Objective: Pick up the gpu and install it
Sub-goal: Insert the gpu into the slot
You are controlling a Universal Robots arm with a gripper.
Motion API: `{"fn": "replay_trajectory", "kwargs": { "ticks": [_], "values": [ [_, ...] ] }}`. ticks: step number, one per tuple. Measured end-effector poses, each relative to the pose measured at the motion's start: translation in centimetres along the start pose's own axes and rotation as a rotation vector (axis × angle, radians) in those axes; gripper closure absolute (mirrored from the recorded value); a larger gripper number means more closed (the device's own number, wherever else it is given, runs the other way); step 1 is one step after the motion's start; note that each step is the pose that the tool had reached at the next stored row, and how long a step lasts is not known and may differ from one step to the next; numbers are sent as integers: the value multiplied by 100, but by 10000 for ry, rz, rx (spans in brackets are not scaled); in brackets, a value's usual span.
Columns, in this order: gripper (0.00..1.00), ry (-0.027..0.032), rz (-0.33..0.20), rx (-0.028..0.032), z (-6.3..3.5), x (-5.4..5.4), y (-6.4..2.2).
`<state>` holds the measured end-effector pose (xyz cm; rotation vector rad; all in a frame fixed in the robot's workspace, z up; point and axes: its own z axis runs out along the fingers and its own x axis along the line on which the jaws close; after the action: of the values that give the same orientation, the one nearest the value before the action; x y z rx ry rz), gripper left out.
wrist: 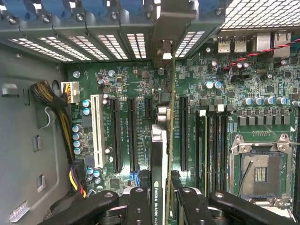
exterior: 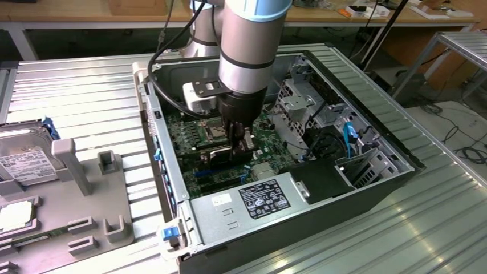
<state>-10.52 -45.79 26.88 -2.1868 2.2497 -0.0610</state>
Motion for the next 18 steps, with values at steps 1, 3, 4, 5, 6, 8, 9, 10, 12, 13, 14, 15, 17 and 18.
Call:
{"fn": "replay_trajectory", "kwargs": {
  "ticks": [1,3,4,5,6,8,9,10,12,13,14,15,17,18],
  "values": [
    [73,1,-2,-1,-1,0,-1],
    [73,2,-4,-1,0,0,-2],
    [73,2,-3,-1,3,-1,-2],
    [73,0,-3,0,8,-1,-3],
    [73,0,-2,0,14,-1,-3],
    [73,3,-3,-2,17,0,-2],
    [73,-1,-2,1,26,-1,-2],
    [73,1,-3,0,34,-1,-2],
    [73,2,-3,0,33,-1,-2],
    [73,2,-3,-1,33,-1,-2],
    [73,1,-3,-1,34,-1,-2],
    [73,2,-3,-1,34,-1,-2],
    [73,1,-3,-1,37,-1,-2],
    [73,2,-3,-1,37,-1,-2]
  ]
}}
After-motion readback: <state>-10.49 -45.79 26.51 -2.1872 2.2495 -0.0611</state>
